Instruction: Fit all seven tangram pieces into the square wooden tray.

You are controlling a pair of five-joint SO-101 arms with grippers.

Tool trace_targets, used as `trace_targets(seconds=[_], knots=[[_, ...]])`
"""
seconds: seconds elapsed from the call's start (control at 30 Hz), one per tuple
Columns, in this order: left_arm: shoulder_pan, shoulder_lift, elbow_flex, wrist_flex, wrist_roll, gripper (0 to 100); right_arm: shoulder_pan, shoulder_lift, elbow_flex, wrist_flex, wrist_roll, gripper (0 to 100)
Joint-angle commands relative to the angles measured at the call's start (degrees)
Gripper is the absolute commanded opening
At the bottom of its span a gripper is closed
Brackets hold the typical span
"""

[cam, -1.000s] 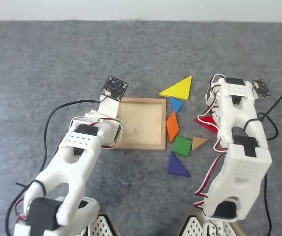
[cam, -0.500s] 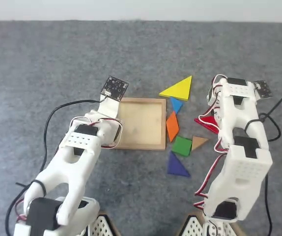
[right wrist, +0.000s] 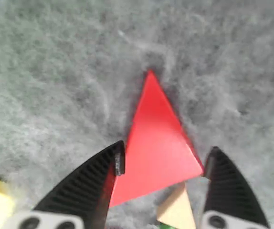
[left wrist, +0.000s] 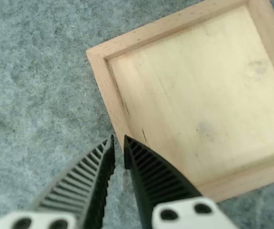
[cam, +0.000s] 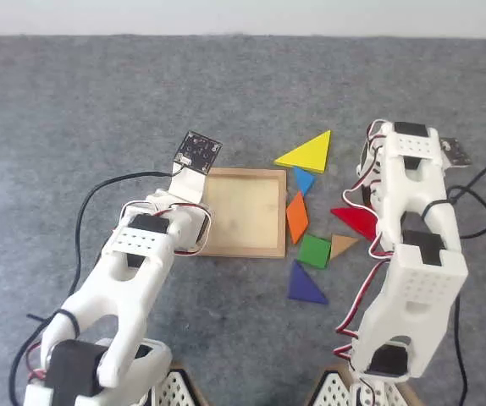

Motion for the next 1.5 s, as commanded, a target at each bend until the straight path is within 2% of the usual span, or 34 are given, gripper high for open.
trace_targets(seconds=[0.0,0.13,0.23,0.43,0.5,0.67,0.8,1.1,1.47], knots=[[-0.5,-2.9,-0.4,-1.2,0.4,4,0.1,-0.7,-5.2,3.7,4.7,18.5],[-0.5,-2.9,-0.4,-1.2,0.4,4,0.1,-0.7,-6.2,5.2,5.7,17.4],[-0.5,-2.9,-0.4,-1.2,0.4,4,0.1,-0.7,-6.2,5.7,5.5,21.0],[-0.5,-2.9,-0.4,-1.2,0.4,4,-0.5,-0.7,-6.2,8.7,1.6,44.5],[-0.5,-2.9,-0.4,-1.2,0.4,4,-0.7,-0.3,-6.2,8.7,-0.2,48.8],[-0.5,-2.9,-0.4,-1.2,0.4,4,-3.5,0.0,-6.1,7.5,-2.0,43.7],[-0.5,-2.9,-0.4,-1.2,0.4,4,-3.2,1.5,-5.8,2.5,-6.2,37.7],[-0.5,-2.9,-0.4,-1.2,0.4,4,-2.5,4.0,-6.0,0.4,-7.2,37.6],[-0.4,-2.9,-0.4,-1.2,0.4,4,-1.5,7.5,-4.5,-5.4,-14.3,37.3]])
